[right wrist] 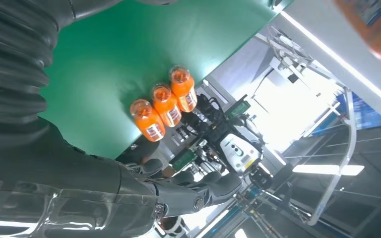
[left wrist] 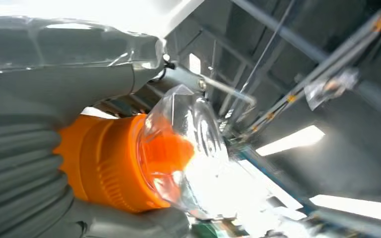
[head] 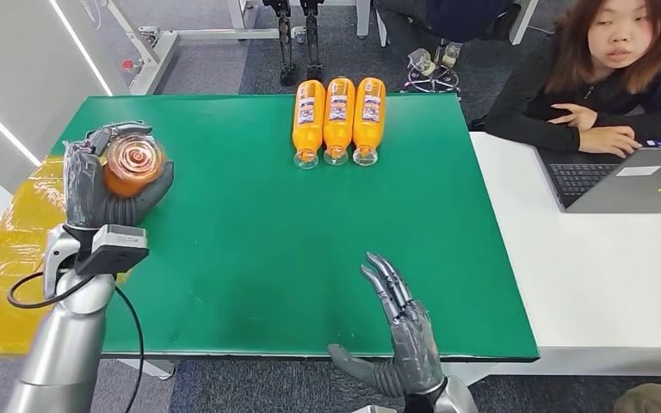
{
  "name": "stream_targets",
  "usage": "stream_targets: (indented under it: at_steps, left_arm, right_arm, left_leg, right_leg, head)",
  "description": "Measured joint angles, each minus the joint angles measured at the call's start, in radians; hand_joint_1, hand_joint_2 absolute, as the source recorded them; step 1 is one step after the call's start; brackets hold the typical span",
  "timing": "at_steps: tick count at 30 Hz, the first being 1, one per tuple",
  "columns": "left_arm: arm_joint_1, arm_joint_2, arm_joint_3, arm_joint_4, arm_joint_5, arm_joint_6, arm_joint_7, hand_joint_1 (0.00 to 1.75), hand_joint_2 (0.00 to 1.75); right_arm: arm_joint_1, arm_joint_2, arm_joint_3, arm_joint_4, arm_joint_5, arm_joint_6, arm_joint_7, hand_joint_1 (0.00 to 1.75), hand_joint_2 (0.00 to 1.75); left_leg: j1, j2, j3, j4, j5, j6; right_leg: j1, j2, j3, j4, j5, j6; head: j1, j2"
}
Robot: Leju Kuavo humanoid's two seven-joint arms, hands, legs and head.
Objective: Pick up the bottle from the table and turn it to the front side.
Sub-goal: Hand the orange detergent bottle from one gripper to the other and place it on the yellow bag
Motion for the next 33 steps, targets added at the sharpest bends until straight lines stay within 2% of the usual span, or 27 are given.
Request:
stream_targets:
  at_steps: [6, 10, 12, 16, 22, 23, 24, 26, 27, 28, 29, 33]
  left_arm:
    - [-0.051, 0.140, 0.002, 0.070, -0.195, -0.054, 0.103, 1.54, 1.75]
    - [-0.080, 0.201, 0.002, 0.152, -0.330, -0.043, 0.183, 1.54, 1.75]
    - [-0.093, 0.218, 0.001, 0.208, -0.405, -0.034, 0.230, 1.54, 1.75]
    - [-0.133, 0.229, -0.001, 0.374, -0.515, -0.028, 0.312, 1.35, 1.75]
    - [-0.173, 0.223, -0.007, 0.630, -0.563, -0.023, 0.390, 1.32, 1.75]
    - [-0.174, 0.221, -0.007, 0.663, -0.562, -0.024, 0.397, 1.18, 1.75]
    - [-0.174, 0.219, -0.007, 0.690, -0.559, -0.024, 0.400, 0.95, 1.75]
    - [-0.171, 0.215, -0.007, 0.738, -0.552, -0.023, 0.404, 0.34, 1.75]
    - [-0.168, 0.213, -0.007, 0.757, -0.550, -0.022, 0.405, 0.14, 1.75]
    - [-0.164, 0.211, -0.007, 0.774, -0.550, -0.020, 0.406, 0.03, 1.75]
    - [-0.158, 0.208, -0.007, 0.788, -0.549, -0.018, 0.407, 0.00, 1.75]
    - [-0.141, 0.196, -0.007, 0.819, -0.549, -0.012, 0.406, 0.00, 1.75]
  right_arm:
    - [0.031, -0.025, 0.000, 0.000, -0.018, -0.018, -0.004, 0.00, 1.75]
    - [0.044, -0.026, 0.000, -0.001, -0.016, -0.017, 0.000, 0.00, 1.75]
    - [0.046, -0.026, 0.000, -0.001, -0.016, -0.014, 0.004, 0.00, 1.75]
    - [0.047, -0.026, 0.000, -0.007, -0.016, -0.003, 0.012, 0.00, 1.75]
    - [0.048, -0.027, -0.005, -0.024, -0.020, 0.017, 0.015, 0.00, 1.75]
    - [0.048, -0.028, -0.007, -0.026, -0.023, 0.021, 0.013, 0.00, 1.75]
    - [0.048, -0.030, -0.008, -0.028, -0.029, 0.023, 0.010, 0.00, 1.75]
    - [0.048, -0.035, -0.009, -0.028, -0.041, 0.024, 0.000, 0.00, 1.75]
    - [0.049, -0.038, -0.009, -0.028, -0.047, 0.024, -0.005, 0.00, 1.75]
    - [0.048, -0.040, -0.010, -0.028, -0.051, 0.024, -0.009, 0.00, 1.75]
    - [0.048, -0.041, -0.010, -0.027, -0.053, 0.024, -0.012, 0.00, 1.75]
    - [0.045, -0.044, -0.010, -0.024, -0.057, 0.022, -0.019, 0.00, 1.75]
  left_leg:
    - [0.000, 0.002, 0.000, 0.000, 0.000, 0.000]
    - [0.000, 0.004, 0.000, -0.001, 0.000, 0.000]
    - [0.000, 0.004, 0.000, -0.001, 0.000, 0.000]
    - [0.000, 0.004, 0.000, 0.000, 0.000, 0.000]
    - [0.000, 0.005, 0.000, 0.000, 0.000, 0.000]
    - [0.000, 0.005, 0.000, 0.000, 0.000, -0.001]
    - [0.000, 0.005, 0.000, 0.000, 0.000, -0.001]
    - [0.000, 0.005, -0.001, 0.000, 0.000, -0.001]
    - [0.000, 0.005, -0.001, 0.000, 0.000, -0.001]
    - [0.000, 0.005, -0.001, 0.000, 0.000, -0.001]
    - [0.000, 0.005, -0.001, 0.000, 0.000, -0.001]
    - [0.000, 0.004, -0.001, 0.000, 0.000, -0.001]
  right_leg:
    - [0.000, 0.002, -0.001, 0.001, 0.000, 0.000]
    - [0.000, 0.003, -0.002, 0.001, 0.000, -0.001]
    - [0.000, 0.003, -0.002, 0.001, 0.000, -0.001]
    - [0.000, 0.003, -0.002, 0.001, 0.000, -0.001]
    - [0.000, 0.005, -0.002, 0.001, 0.000, -0.001]
    - [0.000, 0.005, -0.003, 0.001, 0.000, -0.001]
    - [0.000, 0.005, -0.003, 0.001, 0.000, -0.001]
    - [0.000, 0.005, -0.003, 0.000, 0.000, -0.001]
    - [0.000, 0.005, -0.003, 0.000, 0.000, -0.001]
    - [0.000, 0.005, -0.003, 0.000, 0.000, -0.001]
    - [0.000, 0.005, -0.003, 0.000, 0.000, -0.001]
    - [0.000, 0.005, -0.003, 0.000, 0.000, -0.001]
  head:
    - [0.000, 0.000]
    - [0.000, 0.000]
    - [0.000, 0.000]
    - [0.000, 0.000]
    - [0.000, 0.000]
    - [0.000, 0.000]
    - [0.000, 0.000]
    - [0.000, 0.000]
    - [0.000, 0.000]
    - [0.000, 0.000]
    - [0.000, 0.000]
    - [0.000, 0.000]
